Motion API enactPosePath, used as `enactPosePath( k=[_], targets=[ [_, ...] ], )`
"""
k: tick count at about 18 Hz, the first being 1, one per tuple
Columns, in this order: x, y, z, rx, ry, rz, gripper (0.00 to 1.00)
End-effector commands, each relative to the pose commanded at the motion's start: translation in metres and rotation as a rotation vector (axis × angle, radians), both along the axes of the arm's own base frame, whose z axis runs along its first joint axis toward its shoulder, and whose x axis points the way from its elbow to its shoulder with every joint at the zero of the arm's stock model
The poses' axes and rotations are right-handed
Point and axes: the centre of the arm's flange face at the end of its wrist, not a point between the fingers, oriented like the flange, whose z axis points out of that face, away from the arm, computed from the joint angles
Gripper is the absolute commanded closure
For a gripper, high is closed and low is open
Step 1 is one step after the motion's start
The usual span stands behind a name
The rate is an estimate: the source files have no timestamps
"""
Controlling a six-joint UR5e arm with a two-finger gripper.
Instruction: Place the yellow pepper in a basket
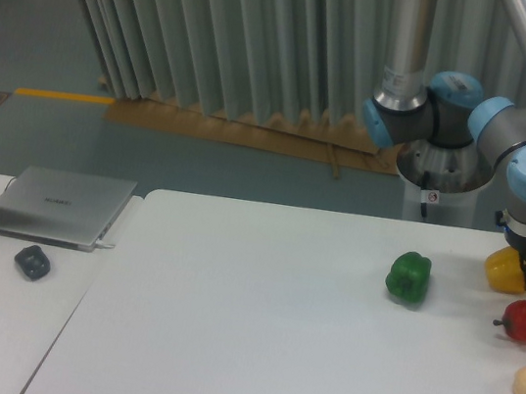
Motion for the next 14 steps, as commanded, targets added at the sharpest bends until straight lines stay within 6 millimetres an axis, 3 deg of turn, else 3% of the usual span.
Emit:
enactPosePath(
  k=[4, 5, 8, 14],
  targets=[
    [-0.006, 0.004, 0.008, 0.005, 0.017, 0.007, 0.37],
    [-0.006, 0.005, 0.01, 0.005, 0.02, 0.006, 0.5],
    [-0.005, 0.005, 0.009, 0.004, 0.021, 0.012, 0.73],
    [0.0, 0.003, 0.005, -0.02, 0.021, -0.001, 0.75]
  ],
)
